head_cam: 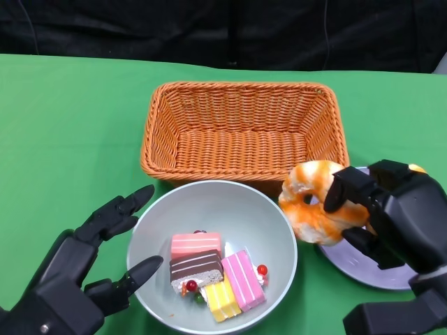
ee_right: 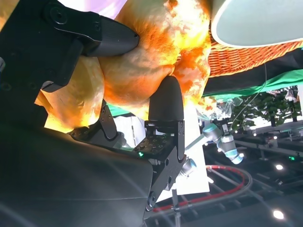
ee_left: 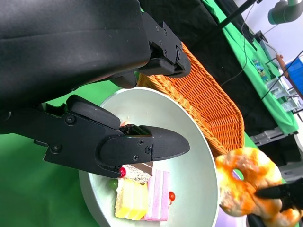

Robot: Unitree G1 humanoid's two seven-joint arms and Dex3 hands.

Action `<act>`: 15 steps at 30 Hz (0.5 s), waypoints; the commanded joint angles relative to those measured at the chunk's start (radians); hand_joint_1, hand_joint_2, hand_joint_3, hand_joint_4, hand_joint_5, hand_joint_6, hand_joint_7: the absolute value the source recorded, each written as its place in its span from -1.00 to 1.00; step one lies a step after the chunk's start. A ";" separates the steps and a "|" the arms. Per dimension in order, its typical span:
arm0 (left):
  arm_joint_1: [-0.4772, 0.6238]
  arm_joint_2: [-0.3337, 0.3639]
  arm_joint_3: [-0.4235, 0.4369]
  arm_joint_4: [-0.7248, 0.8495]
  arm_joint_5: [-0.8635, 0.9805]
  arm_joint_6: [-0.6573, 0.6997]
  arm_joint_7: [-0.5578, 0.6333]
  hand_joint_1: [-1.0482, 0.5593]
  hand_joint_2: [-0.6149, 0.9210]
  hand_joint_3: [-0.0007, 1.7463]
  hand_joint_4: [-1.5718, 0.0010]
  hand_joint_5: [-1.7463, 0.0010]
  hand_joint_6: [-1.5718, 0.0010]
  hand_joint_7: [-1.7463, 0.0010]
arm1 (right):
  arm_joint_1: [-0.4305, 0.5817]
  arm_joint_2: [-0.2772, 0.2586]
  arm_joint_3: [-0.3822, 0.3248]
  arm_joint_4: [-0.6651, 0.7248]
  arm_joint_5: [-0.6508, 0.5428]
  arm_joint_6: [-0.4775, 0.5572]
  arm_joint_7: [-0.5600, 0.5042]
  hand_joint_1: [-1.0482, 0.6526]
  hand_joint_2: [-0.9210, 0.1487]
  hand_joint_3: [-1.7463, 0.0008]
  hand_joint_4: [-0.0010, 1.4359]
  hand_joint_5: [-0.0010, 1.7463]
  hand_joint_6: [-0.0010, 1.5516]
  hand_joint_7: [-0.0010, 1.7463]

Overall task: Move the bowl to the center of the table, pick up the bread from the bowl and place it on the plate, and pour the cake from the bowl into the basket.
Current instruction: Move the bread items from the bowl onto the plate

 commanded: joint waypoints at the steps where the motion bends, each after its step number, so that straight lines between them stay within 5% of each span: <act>1: 0.002 0.016 0.015 -0.006 -0.008 -0.005 -0.008 -0.54 1.00 -0.44 1.00 0.07 0.61 0.98 | 0.029 -0.028 -0.039 -0.041 0.027 0.007 0.023 0.09 0.42 -0.73 0.44 1.00 0.01 1.00; 12: 0.001 0.021 0.015 -0.012 -0.006 -0.003 -0.006 -0.55 1.00 -0.44 1.00 0.07 0.61 0.98 | 0.106 -0.060 -0.110 -0.124 0.043 0.100 0.179 0.06 0.36 -0.69 0.44 1.00 0.02 0.98; 15: 0.005 0.020 0.016 -0.016 -0.009 0.001 -0.005 -0.55 1.00 -0.44 1.00 0.08 0.61 0.98 | 0.109 -0.065 -0.114 -0.125 0.038 0.133 0.217 0.06 0.25 -0.59 0.40 1.00 0.10 0.73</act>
